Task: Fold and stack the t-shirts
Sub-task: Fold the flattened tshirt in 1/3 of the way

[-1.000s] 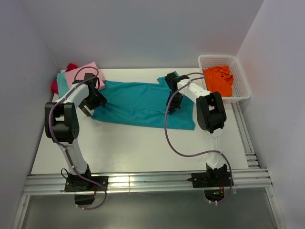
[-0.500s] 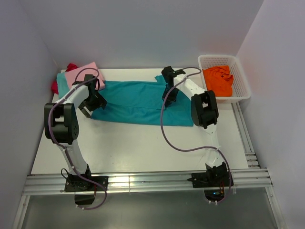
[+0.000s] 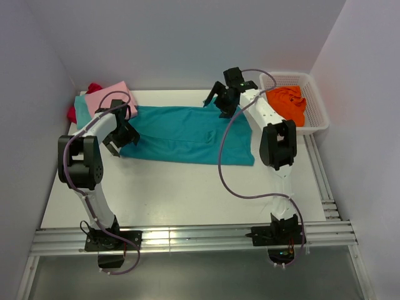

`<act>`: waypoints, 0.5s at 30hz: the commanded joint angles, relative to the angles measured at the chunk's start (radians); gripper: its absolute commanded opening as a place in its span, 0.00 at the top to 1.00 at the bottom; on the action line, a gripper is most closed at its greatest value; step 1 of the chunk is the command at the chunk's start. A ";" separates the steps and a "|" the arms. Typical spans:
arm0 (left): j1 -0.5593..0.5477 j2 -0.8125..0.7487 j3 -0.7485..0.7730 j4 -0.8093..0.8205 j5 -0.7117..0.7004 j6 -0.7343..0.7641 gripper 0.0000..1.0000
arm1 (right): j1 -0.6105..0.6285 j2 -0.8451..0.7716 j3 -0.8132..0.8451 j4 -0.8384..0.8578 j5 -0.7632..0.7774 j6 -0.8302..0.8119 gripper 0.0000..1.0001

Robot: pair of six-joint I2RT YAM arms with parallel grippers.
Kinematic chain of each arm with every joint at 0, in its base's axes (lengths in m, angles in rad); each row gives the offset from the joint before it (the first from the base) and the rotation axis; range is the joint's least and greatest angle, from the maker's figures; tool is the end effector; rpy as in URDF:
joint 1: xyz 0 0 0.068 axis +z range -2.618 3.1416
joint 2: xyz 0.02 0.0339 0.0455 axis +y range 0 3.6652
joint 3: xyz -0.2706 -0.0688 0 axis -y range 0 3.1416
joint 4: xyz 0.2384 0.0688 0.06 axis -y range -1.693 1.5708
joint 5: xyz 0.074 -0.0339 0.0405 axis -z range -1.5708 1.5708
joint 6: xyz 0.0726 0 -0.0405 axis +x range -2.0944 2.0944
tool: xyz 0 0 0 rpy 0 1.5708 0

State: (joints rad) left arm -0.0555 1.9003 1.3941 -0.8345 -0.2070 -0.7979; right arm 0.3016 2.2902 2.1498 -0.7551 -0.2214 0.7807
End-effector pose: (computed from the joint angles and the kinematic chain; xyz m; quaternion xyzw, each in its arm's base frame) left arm 0.3785 -0.0061 0.1652 -0.3695 0.9165 0.0462 0.1464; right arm 0.5045 0.1736 0.2301 0.1869 0.9197 0.2589 0.2285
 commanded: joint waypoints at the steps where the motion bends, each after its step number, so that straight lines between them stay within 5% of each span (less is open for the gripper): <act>1: 0.000 -0.063 0.013 0.009 -0.008 0.020 0.09 | 0.002 -0.179 -0.202 -0.018 0.068 -0.060 0.07; 7: 0.000 -0.102 -0.061 0.043 -0.012 0.005 0.09 | -0.030 -0.549 -0.730 0.114 0.152 -0.075 0.07; 15: 0.002 -0.122 -0.144 0.071 -0.038 -0.027 0.09 | -0.051 -0.770 -1.051 0.149 0.206 -0.054 0.07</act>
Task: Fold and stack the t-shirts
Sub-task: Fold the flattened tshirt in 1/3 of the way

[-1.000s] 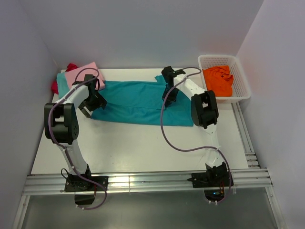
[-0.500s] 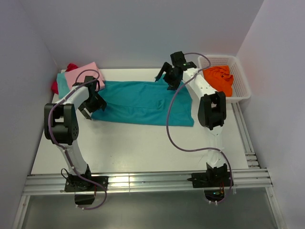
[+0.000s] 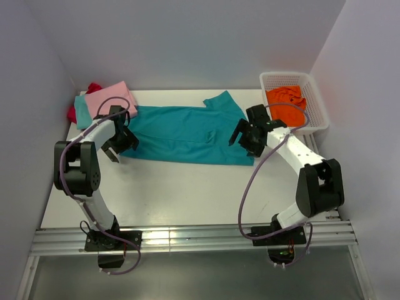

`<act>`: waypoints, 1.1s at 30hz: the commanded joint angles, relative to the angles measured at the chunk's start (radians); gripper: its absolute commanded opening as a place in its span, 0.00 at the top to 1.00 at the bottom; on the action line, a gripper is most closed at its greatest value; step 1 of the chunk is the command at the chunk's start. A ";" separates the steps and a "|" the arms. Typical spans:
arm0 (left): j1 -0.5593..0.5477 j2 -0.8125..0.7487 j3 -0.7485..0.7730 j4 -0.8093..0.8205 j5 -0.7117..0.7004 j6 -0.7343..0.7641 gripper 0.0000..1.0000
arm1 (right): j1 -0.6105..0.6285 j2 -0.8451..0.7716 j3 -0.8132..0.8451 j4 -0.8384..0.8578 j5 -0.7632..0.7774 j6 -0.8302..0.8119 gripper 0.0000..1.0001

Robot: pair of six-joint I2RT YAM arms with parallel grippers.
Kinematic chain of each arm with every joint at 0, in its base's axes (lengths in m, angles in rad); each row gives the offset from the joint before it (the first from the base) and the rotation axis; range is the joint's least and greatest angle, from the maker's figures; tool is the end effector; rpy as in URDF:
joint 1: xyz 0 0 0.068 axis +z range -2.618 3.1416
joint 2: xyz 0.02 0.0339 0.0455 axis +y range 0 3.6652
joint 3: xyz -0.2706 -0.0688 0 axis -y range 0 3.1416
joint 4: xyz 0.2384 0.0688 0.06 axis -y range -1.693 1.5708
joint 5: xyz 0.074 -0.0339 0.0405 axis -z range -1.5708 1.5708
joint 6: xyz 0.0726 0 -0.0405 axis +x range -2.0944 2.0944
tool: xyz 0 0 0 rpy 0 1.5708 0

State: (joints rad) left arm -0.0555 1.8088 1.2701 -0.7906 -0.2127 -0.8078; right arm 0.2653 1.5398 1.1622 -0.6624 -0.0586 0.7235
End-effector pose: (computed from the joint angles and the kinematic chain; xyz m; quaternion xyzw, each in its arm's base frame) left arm 0.3542 -0.0043 0.1649 -0.3745 0.9134 0.0456 0.1529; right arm 0.3168 0.0905 0.2255 0.2116 0.9411 0.1493 0.2174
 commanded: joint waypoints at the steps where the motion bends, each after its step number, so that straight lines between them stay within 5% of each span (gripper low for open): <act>1: 0.002 -0.028 -0.024 0.031 -0.034 -0.019 0.09 | -0.023 -0.018 -0.087 0.061 0.037 0.005 0.07; 26: 0.089 0.187 0.113 0.064 -0.047 -0.004 0.10 | -0.044 0.226 -0.030 -0.037 0.190 0.068 0.17; 33: 0.089 0.219 0.129 0.068 -0.036 -0.001 0.26 | -0.046 0.284 -0.016 -0.060 0.213 0.080 0.93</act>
State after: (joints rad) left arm 0.0303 1.9816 1.3926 -0.7368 -0.2337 -0.8085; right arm 0.2264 1.7943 1.1202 -0.6868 0.0963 0.7830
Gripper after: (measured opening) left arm 0.769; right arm 0.152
